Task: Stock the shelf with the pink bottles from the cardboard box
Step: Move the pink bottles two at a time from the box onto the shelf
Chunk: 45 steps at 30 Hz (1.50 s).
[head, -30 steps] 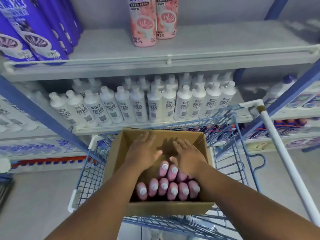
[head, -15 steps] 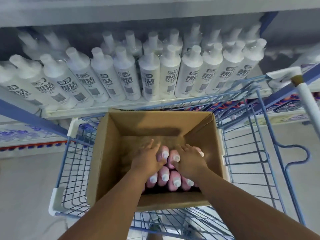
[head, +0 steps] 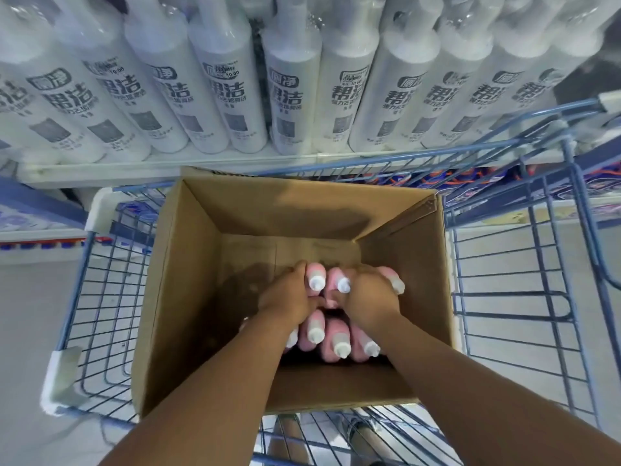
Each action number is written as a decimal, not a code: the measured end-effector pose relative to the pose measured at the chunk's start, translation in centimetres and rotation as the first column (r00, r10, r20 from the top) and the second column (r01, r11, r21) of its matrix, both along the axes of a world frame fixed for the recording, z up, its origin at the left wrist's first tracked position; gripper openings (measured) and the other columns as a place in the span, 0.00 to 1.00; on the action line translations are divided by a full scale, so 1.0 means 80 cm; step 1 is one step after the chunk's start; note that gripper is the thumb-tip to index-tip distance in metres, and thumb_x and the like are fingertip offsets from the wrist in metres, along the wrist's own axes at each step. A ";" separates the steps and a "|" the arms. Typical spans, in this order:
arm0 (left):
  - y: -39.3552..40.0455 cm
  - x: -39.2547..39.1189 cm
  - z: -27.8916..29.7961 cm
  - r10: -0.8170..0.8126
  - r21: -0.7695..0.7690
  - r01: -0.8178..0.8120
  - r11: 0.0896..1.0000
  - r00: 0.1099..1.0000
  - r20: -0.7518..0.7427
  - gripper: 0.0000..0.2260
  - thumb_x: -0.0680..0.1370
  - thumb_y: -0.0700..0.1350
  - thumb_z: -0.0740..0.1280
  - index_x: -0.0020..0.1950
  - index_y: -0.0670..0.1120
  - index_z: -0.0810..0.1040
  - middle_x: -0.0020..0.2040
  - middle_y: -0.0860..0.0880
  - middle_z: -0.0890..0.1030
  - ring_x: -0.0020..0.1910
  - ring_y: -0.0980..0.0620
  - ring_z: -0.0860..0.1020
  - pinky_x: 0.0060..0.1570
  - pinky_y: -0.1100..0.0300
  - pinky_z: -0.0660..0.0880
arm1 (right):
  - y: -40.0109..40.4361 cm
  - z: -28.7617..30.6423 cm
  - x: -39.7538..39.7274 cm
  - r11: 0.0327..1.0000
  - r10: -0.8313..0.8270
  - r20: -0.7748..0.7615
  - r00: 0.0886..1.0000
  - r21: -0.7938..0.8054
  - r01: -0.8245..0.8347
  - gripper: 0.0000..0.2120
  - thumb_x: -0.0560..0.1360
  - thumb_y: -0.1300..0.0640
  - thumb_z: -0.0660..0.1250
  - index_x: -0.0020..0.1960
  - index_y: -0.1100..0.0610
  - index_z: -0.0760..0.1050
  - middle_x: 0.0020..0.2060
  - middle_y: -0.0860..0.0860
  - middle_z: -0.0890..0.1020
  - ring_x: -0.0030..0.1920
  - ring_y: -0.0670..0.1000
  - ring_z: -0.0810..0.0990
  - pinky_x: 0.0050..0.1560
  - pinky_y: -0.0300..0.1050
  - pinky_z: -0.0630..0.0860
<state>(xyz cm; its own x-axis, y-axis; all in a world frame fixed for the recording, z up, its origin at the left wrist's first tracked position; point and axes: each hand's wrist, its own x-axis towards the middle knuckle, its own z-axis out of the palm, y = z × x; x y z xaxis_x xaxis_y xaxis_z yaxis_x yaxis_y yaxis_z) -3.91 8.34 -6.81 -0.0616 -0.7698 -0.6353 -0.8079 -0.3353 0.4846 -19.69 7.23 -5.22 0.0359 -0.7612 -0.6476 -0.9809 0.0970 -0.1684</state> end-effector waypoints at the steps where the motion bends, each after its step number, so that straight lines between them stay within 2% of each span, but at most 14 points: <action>1: -0.001 0.001 -0.003 0.021 -0.009 -0.021 1.000 1.000 -0.007 0.21 0.67 0.59 0.74 0.56 0.58 0.70 0.54 0.56 0.78 0.50 0.51 0.79 0.48 0.57 0.73 | -0.003 0.001 -0.002 0.999 -0.042 0.016 0.999 -0.003 0.042 0.15 0.76 0.46 0.62 0.58 0.52 0.78 0.51 0.49 0.79 0.55 0.55 0.79 0.49 0.53 0.75; 5: -0.008 0.003 -0.013 0.192 -0.055 -0.194 0.979 0.981 -0.036 0.19 0.70 0.49 0.73 0.57 0.50 0.70 0.55 0.48 0.79 0.53 0.45 0.79 0.46 0.58 0.68 | -0.015 -0.010 -0.008 0.983 -0.183 0.078 0.980 -0.016 0.184 0.19 0.78 0.43 0.62 0.61 0.54 0.76 0.54 0.52 0.81 0.58 0.57 0.80 0.53 0.47 0.72; 8: -0.013 0.005 -0.023 0.283 -0.101 -0.292 0.951 0.955 -0.089 0.19 0.71 0.45 0.73 0.59 0.48 0.72 0.56 0.46 0.80 0.55 0.43 0.79 0.47 0.60 0.68 | -0.024 -0.018 -0.007 0.959 -0.275 0.148 0.950 -0.032 0.283 0.21 0.76 0.40 0.65 0.63 0.52 0.76 0.53 0.54 0.83 0.57 0.58 0.80 0.58 0.49 0.74; 13: -0.013 0.011 -0.020 0.325 -0.098 -0.343 0.934 0.931 -0.165 0.17 0.72 0.44 0.74 0.59 0.49 0.76 0.55 0.48 0.83 0.55 0.46 0.80 0.50 0.60 0.72 | -0.024 -0.009 -0.004 0.928 -0.355 0.277 0.893 -0.009 0.372 0.18 0.76 0.44 0.66 0.63 0.51 0.77 0.51 0.54 0.84 0.54 0.58 0.81 0.55 0.48 0.76; 17: -0.015 0.032 0.011 0.369 -0.130 -0.402 0.907 0.903 -0.218 0.20 0.72 0.44 0.75 0.62 0.49 0.78 0.56 0.49 0.83 0.55 0.48 0.80 0.52 0.59 0.72 | -0.015 0.023 -0.015 0.920 -0.336 0.403 0.851 -0.053 0.389 0.18 0.77 0.52 0.69 0.66 0.46 0.76 0.57 0.50 0.83 0.57 0.53 0.80 0.54 0.40 0.72; 20: -0.018 0.048 0.055 0.363 -0.152 -0.409 0.900 0.895 -0.260 0.21 0.71 0.45 0.76 0.63 0.50 0.78 0.55 0.52 0.83 0.53 0.52 0.79 0.51 0.60 0.73 | -0.018 0.061 -0.023 0.885 -0.357 0.566 0.743 -0.049 0.463 0.22 0.75 0.55 0.72 0.67 0.45 0.77 0.60 0.43 0.82 0.57 0.42 0.77 0.52 0.22 0.66; 25: -0.021 0.061 0.155 0.356 -0.230 -0.441 0.868 0.873 -0.332 0.23 0.71 0.48 0.77 0.64 0.51 0.77 0.55 0.54 0.83 0.52 0.54 0.80 0.54 0.58 0.76 | -0.038 0.167 -0.026 0.903 -0.190 0.652 0.734 -0.178 0.392 0.20 0.73 0.52 0.76 0.63 0.47 0.80 0.52 0.41 0.83 0.54 0.41 0.80 0.58 0.32 0.70; 29: -0.025 0.066 0.251 0.328 -0.283 -0.473 0.835 0.839 -0.435 0.19 0.70 0.48 0.78 0.60 0.54 0.79 0.53 0.56 0.84 0.51 0.56 0.82 0.56 0.53 0.79 | -0.054 0.276 -0.029 0.895 0.006 0.634 0.773 -0.348 0.278 0.07 0.71 0.50 0.76 0.49 0.49 0.83 0.38 0.43 0.84 0.37 0.42 0.79 0.46 0.43 0.77; 31: -0.026 0.067 0.303 0.325 -0.299 -0.501 0.812 0.814 -0.481 0.17 0.69 0.48 0.78 0.54 0.59 0.78 0.52 0.56 0.85 0.51 0.56 0.83 0.55 0.49 0.80 | -0.060 0.332 -0.031 0.869 0.068 0.663 0.746 -0.406 0.282 0.05 0.71 0.51 0.77 0.43 0.50 0.83 0.36 0.46 0.84 0.36 0.44 0.81 0.44 0.45 0.78; 34: -0.028 0.064 0.383 0.271 -0.382 -0.484 0.787 0.828 -0.490 0.18 0.68 0.52 0.78 0.55 0.60 0.78 0.53 0.56 0.84 0.52 0.54 0.83 0.54 0.48 0.81 | -0.066 0.408 -0.034 0.814 0.175 0.608 0.775 -0.531 0.233 0.12 0.71 0.45 0.75 0.38 0.53 0.81 0.32 0.51 0.83 0.36 0.50 0.82 0.40 0.48 0.77; 37: -0.026 0.054 0.459 0.234 -0.457 -0.484 0.746 0.833 -0.500 0.19 0.72 0.51 0.76 0.61 0.56 0.79 0.53 0.56 0.84 0.52 0.54 0.83 0.50 0.53 0.80 | -0.068 0.483 -0.039 0.740 0.276 0.519 0.809 -0.652 0.166 0.20 0.73 0.42 0.73 0.31 0.53 0.73 0.27 0.52 0.80 0.31 0.53 0.79 0.31 0.44 0.71; 39: -0.026 0.045 0.506 0.238 -0.507 -0.507 0.697 0.831 -0.503 0.18 0.73 0.50 0.76 0.61 0.55 0.79 0.52 0.55 0.84 0.50 0.54 0.83 0.44 0.57 0.79 | -0.070 0.529 -0.043 0.648 0.338 0.405 0.850 -0.755 0.102 0.21 0.74 0.39 0.71 0.32 0.54 0.73 0.28 0.51 0.78 0.32 0.53 0.77 0.31 0.45 0.68; 42: -0.032 0.034 0.563 0.214 -0.554 -0.591 0.586 0.772 -0.598 0.19 0.70 0.48 0.76 0.60 0.51 0.80 0.51 0.50 0.86 0.48 0.51 0.84 0.46 0.55 0.80 | -0.074 0.594 -0.048 0.499 0.385 0.266 0.884 -0.866 0.043 0.24 0.74 0.36 0.67 0.36 0.57 0.76 0.29 0.51 0.77 0.34 0.53 0.77 0.30 0.45 0.65; 45: -0.040 0.027 0.612 0.192 -0.586 -0.623 0.519 0.753 -0.630 0.14 0.75 0.46 0.74 0.60 0.50 0.79 0.50 0.50 0.85 0.43 0.52 0.83 0.39 0.57 0.78 | -0.082 0.654 -0.050 0.402 0.365 0.166 0.916 -0.916 0.005 0.27 0.75 0.33 0.64 0.34 0.57 0.73 0.29 0.51 0.76 0.35 0.56 0.76 0.30 0.44 0.62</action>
